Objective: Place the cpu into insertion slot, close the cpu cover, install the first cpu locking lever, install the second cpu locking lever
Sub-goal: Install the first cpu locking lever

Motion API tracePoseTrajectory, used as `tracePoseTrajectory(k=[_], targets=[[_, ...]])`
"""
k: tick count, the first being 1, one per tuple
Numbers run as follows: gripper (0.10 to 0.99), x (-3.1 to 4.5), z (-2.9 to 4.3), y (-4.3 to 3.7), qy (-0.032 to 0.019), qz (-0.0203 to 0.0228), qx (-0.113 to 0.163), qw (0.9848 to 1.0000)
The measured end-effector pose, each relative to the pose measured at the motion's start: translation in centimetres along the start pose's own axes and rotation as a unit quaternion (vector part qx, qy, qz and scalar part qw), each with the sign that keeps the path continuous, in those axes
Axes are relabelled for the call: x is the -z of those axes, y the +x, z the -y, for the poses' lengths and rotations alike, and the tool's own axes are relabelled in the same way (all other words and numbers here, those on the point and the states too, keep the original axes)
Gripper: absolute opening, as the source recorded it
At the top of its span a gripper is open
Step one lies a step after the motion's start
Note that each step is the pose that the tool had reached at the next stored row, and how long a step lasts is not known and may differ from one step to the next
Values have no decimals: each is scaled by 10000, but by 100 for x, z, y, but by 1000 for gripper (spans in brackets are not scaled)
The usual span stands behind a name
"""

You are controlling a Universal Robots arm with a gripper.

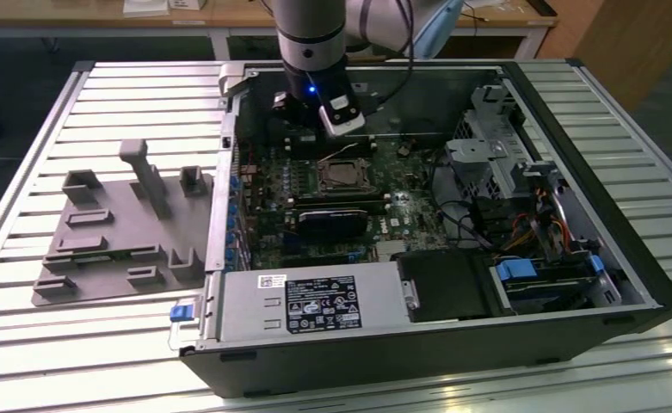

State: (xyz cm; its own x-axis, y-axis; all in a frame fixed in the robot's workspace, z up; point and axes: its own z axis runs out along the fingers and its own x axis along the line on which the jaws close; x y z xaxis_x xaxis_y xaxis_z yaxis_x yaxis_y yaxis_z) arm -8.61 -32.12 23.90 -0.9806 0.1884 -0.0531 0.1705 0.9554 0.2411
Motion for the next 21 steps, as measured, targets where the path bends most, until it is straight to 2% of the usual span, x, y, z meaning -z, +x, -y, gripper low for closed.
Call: tracePoseTrajectory(k=[7,9,11,15,16,18,21], targets=[[102,-1,-2,-12,0,-2,12,10000],[102,-7,-1,-12,-5,19,17,10000],[102,-14,1,-11,-20,94,35,9999],[102,-22,3,-11,-62,314,87,9995],[102,-26,4,-11,-71,355,97,9993],[102,-38,7,-13,-81,403,109,9991],[102,-62,11,-30,-86,430,114,9990]])
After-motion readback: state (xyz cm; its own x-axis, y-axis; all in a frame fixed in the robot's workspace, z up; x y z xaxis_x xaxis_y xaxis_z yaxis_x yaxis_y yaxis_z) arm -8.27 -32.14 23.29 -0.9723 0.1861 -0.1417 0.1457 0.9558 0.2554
